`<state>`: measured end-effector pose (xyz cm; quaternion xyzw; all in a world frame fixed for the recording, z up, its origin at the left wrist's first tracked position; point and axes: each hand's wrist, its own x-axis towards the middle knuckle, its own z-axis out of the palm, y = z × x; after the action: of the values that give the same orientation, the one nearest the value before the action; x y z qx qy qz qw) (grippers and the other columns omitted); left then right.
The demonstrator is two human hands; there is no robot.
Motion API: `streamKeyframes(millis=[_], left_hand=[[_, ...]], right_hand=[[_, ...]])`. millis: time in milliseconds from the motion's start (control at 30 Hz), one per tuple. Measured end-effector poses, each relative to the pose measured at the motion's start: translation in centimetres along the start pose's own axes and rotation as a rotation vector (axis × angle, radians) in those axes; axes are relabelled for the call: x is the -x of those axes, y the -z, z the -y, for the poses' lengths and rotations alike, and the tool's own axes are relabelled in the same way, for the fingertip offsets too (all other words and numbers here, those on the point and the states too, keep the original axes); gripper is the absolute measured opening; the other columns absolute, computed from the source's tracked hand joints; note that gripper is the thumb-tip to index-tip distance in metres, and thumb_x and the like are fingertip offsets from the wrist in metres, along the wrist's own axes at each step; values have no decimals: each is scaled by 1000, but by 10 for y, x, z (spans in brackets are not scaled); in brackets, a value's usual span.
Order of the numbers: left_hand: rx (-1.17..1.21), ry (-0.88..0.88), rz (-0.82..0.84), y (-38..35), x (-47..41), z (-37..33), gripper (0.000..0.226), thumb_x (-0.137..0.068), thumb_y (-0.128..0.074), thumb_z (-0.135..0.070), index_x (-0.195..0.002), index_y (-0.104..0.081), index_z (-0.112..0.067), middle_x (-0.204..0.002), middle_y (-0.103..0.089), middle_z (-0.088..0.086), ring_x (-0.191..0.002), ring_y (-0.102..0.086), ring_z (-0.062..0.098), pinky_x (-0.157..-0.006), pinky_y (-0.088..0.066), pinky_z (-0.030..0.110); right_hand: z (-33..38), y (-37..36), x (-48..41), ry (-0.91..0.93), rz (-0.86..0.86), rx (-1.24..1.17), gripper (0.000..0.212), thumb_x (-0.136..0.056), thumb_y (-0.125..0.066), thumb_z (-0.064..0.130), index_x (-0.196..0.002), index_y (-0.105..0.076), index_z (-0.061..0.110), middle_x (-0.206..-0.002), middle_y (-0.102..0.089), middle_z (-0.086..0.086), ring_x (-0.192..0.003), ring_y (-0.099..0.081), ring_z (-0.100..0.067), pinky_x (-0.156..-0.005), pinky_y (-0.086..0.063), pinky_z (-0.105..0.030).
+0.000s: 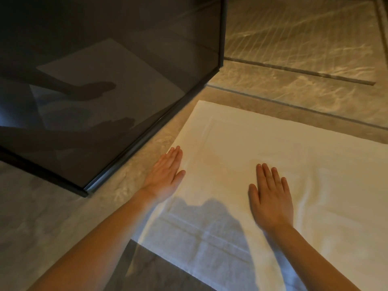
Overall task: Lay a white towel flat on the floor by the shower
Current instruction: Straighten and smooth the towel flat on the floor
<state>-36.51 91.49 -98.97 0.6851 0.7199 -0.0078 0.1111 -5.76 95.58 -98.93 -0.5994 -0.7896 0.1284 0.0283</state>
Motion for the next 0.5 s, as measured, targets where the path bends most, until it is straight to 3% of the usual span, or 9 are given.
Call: streamKeyframes(millis=[133, 267, 400, 500], left_hand=[[16, -133, -118, -3, 34, -52, 64, -101, -9, -46, -153, 1, -11, -162, 8, 3, -147, 14, 12, -119, 9, 29], [19, -333, -154, -30, 72, -104, 59, -103, -25, -40, -152, -19, -8, -160, -15, 8, -148, -11, 20, -120, -6, 38], [43, -328, -92, -40, 75, -113, 59, -103, -26, -39, -153, -18, -10, -161, -13, 6, -149, -5, 17, -121, -2, 35], [48, -335, -54, -40, 75, -107, 60, -102, -25, -42, -154, -15, -13, -162, -8, 3, -149, 1, 14, -121, -3, 32]], right_hand=[[13, 12, 12, -22, 18, -40, 57, -103, -14, 36, -155, -1, 17, -163, 3, 0, -149, 8, -17, -122, 1, -39], [38, 3, 54, 65, -30, -35, 57, -101, -13, 35, -155, -5, 18, -162, -1, 1, -149, 6, -18, -121, 6, -36], [46, -17, 84, 88, 6, 3, 58, -100, -6, 35, -154, 2, 17, -161, 6, 2, -147, 15, -18, -120, 9, -38], [43, -22, 88, 81, -10, 4, 63, -97, -4, 39, -154, -9, 15, -161, -2, 0, -149, 3, -22, -122, -3, -42]])
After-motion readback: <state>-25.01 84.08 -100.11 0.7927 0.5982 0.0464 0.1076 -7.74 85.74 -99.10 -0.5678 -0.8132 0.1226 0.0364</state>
